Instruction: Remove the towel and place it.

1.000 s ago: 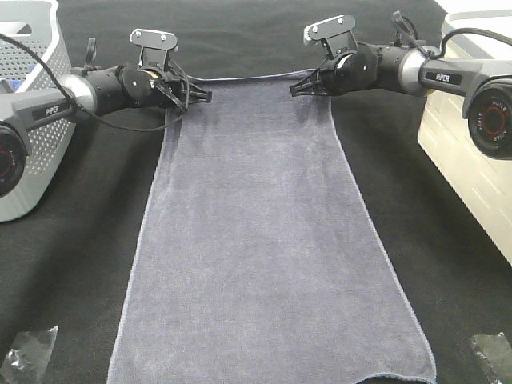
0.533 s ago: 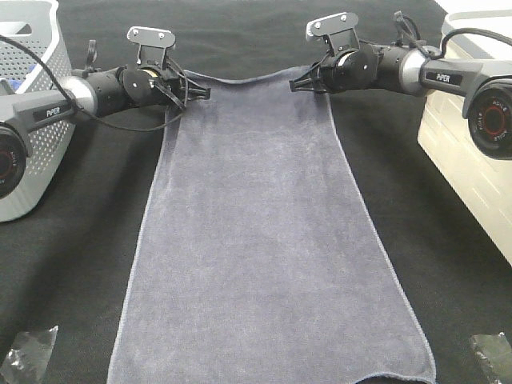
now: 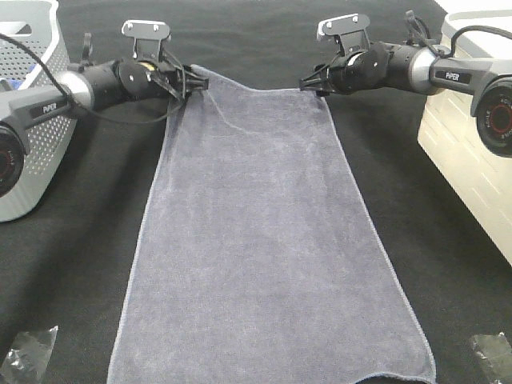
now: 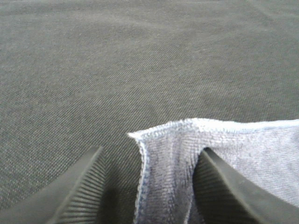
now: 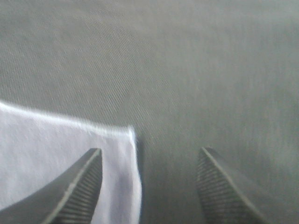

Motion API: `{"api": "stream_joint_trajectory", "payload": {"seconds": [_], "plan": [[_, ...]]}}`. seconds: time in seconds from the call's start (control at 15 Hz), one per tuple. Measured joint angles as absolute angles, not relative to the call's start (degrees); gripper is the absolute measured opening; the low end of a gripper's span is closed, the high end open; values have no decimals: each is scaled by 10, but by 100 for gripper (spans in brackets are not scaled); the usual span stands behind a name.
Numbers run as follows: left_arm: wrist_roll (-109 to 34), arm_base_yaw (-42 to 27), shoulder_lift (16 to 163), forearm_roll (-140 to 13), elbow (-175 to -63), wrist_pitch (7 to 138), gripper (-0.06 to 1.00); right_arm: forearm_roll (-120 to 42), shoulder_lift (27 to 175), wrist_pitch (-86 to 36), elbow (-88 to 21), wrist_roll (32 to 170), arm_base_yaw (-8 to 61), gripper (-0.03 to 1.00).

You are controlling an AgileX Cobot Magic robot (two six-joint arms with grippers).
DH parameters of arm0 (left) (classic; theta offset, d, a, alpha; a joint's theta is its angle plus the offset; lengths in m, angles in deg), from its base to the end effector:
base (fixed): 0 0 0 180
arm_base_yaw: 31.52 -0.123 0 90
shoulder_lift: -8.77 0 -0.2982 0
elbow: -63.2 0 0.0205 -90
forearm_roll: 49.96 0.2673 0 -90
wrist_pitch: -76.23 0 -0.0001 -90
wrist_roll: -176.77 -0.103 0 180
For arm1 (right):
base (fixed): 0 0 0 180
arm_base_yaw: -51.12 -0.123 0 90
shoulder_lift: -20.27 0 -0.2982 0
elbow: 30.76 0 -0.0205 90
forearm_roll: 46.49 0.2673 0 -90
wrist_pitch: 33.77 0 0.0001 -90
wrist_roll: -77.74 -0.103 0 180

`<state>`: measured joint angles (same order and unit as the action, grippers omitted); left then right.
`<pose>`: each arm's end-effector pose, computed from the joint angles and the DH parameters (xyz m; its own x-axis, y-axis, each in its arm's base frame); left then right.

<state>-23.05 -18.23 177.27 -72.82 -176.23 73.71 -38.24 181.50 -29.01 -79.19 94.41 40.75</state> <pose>0.6296 -0.1506 0.0768 -0.3674 0.0327 -0.9295 0.2263 0.9725 -0.0553 0.6175 0.1143 0.0866 -0.4215 -0.2265 -0.8781 -0.2551 0.9588 -0.1249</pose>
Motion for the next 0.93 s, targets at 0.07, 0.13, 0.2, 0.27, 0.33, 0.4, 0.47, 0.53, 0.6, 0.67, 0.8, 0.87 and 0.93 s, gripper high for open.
{"api": "stream_joint_trajectory", "payload": {"seconds": [0.07, 0.13, 0.2, 0.27, 0.33, 0.4, 0.47, 0.53, 0.6, 0.67, 0.8, 0.87, 0.93], "plan": [[-231, -182, 1772, -727, -1784, 708, 54, -378, 1815, -276, -792, 944, 408, 60], [-231, -182, 1770, -725, -1800, 680, 54, -377, 1815, -267, -792, 944, 408, 60], [-231, -182, 1768, -722, -1807, 669, 54, -376, 1815, -261, -792, 944, 408, 60], [-231, -182, 1767, -714, -1810, 665, 54, -374, 1815, -251, -792, 944, 408, 60], [-231, -182, 1767, -705, -1810, 659, 54, -372, 1815, -243, -792, 944, 408, 60], [-231, -182, 1768, -702, -1810, 658, 54, -367, 1815, -234, -792, 944, 408, 60], [-231, -182, 1768, -702, -1810, 658, 54, -367, 1815, -234, -792, 944, 408, 60], [-228, -182, 1770, -701, -1810, 659, 55, -356, 1815, -228, -792, 944, 408, 61], [-210, -183, 1776, -701, -1810, 659, 56, -346, 1815, -215, -792, 944, 408, 61], [-192, -185, 1782, -701, -1810, 658, 58, -342, 1815, -202, -792, 944, 408, 61], [-126, -201, 1792, -701, -1810, 656, 58, -337, 1808, -173, -792, 944, 408, 61], [-87, -210, 1793, -701, -1810, 657, 58, -333, 1801, -160, -792, 944, 408, 61], [-87, -210, 1793, -701, -1810, 657, 58, -333, 1801, -160, -792, 944, 408, 61]]}}
